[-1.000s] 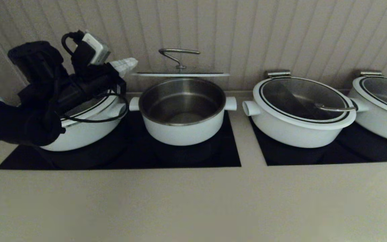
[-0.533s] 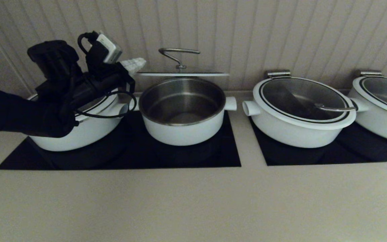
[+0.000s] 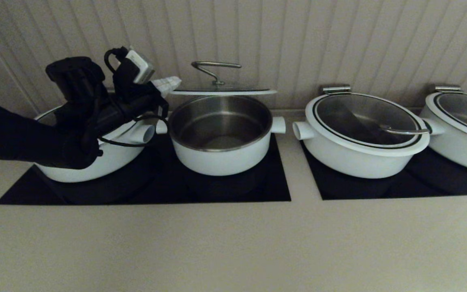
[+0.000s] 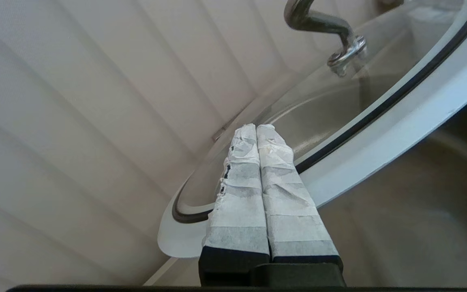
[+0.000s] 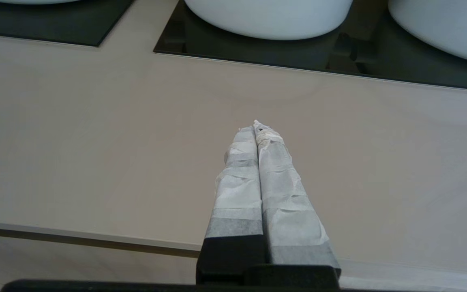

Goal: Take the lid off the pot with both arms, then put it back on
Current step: Close the pot lid

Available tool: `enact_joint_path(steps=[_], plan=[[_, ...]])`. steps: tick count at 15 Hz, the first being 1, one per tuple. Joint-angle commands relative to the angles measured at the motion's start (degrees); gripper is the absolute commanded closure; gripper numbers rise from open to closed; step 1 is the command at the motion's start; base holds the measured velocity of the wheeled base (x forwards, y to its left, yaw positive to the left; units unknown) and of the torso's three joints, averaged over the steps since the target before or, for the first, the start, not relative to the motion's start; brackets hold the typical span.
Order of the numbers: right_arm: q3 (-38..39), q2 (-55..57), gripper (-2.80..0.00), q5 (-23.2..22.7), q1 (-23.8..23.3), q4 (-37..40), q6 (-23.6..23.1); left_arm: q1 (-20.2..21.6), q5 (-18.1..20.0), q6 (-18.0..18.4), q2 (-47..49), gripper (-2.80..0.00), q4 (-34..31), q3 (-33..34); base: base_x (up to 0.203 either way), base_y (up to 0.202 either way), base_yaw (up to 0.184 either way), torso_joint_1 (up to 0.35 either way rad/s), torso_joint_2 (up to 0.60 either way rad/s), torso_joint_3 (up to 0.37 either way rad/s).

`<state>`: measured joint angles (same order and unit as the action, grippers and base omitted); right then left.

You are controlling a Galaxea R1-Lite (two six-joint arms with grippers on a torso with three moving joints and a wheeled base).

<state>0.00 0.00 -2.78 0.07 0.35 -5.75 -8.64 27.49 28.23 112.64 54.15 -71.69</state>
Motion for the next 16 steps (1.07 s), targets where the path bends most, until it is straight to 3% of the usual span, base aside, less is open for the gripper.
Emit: enact_joint_path(steps=[1,16], plan=[[0.0,0.0,0.0,0.0,0.0,0.0,0.0,-0.1,0.3,0.6,0.3,0.0,0.3,1.0,0.0,0.0,0.0,0.0,0.0,0.0],[0.0,0.0,0.0,0.0,0.0,0.0,0.0,-0.1,-0.1,0.6,1.0,0.0,11.4,12.5,0.0,0.0,0.0,0.0,0.0,0.0]])
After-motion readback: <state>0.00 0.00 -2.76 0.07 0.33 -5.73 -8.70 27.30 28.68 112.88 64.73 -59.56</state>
